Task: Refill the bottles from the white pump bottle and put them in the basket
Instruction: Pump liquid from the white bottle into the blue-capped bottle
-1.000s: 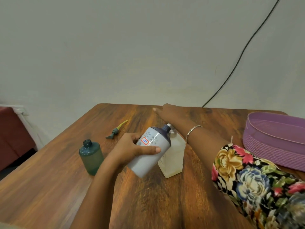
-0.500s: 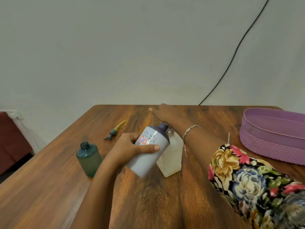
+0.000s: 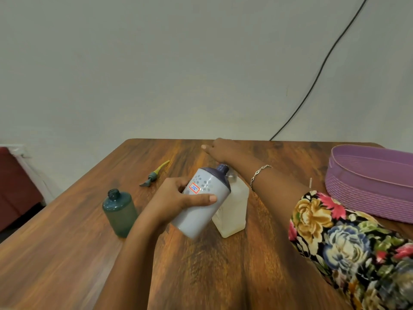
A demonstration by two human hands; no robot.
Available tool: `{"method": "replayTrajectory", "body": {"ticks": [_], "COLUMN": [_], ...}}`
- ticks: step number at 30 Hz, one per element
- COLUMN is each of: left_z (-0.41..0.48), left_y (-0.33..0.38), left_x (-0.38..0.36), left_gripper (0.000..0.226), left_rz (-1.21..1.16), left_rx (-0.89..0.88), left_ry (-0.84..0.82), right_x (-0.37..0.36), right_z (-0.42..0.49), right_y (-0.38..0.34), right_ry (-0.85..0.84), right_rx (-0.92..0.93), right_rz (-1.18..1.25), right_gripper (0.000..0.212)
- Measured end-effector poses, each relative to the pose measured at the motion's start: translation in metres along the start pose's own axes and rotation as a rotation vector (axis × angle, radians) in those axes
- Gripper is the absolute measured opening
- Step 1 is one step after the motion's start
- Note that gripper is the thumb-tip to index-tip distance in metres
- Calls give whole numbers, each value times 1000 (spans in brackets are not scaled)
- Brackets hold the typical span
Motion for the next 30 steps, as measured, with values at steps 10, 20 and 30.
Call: {"method": "replayTrajectory", "body": {"ticks": [10,20,30], "left_z": [3,2,3], "left_y": [1,-3,8], "left_x": [-1,-8,-5], "left_gripper": [38,56,33], "left_rz": [-22,-37,-46], "left_rx": [-1,20,-7], "left_ry": [31,10,38], "right_x": [5,-5,17], "right_z": [0,3,-3], "right_y": [-2,8,-3], "right_ry": [-7,-138,-104], "right_rx": [21,-78,-22], "right_rz": [321,64,249], "right_gripper": [52,60,59]}}
Point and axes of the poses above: each hand's wrist, its own z-axis towards the middle knuckle, its own x-axis out of the back of the hand, y = z × x, the point moved 1 cm from there along z, towards the middle knuckle, and after that the axes turned 5 degrees about z, right-handed, at the moved point
